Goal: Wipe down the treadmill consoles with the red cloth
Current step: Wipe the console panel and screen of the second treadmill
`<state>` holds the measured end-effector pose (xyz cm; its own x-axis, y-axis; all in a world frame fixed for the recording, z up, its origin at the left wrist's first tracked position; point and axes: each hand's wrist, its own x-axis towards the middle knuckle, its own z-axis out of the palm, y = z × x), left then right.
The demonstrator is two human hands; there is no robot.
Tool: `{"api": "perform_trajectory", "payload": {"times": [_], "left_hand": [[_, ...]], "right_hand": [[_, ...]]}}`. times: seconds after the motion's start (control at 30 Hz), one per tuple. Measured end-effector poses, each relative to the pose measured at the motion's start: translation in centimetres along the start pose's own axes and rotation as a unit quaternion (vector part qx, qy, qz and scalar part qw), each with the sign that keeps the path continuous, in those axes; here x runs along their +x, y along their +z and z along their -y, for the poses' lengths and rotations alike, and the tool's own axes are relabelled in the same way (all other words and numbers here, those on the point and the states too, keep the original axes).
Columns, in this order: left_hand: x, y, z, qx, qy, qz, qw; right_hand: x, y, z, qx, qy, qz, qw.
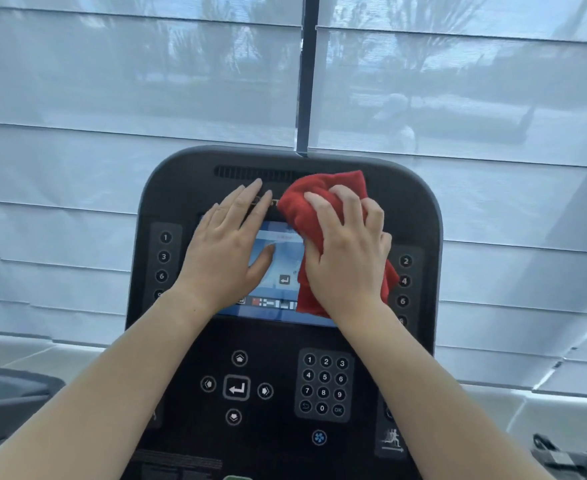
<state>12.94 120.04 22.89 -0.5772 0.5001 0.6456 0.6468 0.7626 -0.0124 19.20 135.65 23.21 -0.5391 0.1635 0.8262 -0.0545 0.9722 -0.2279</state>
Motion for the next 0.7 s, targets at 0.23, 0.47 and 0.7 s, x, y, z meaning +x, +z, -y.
{"api": "perform_trajectory", "payload": {"times": [0.23,0.47,0.7], "left_hand": [[1.0,-1.1,3.1,-0.001,-0.057,-0.026,0.998],[-0.3,-0.1,3.7,-0.012,-0.041,-0.022,0.999],[-0.4,-1.1,6.6,-0.002,-0.024,-0.025,0.999]], "right_hand": [[5.9,1.5,2.2,-0.006,0.016,-0.010,1.000],[3.2,2.4,3.1,-0.016,-0.016,-0.024,0.999],[4.3,3.0,4.6,-0.001,0.000,-0.018,1.000]]}}
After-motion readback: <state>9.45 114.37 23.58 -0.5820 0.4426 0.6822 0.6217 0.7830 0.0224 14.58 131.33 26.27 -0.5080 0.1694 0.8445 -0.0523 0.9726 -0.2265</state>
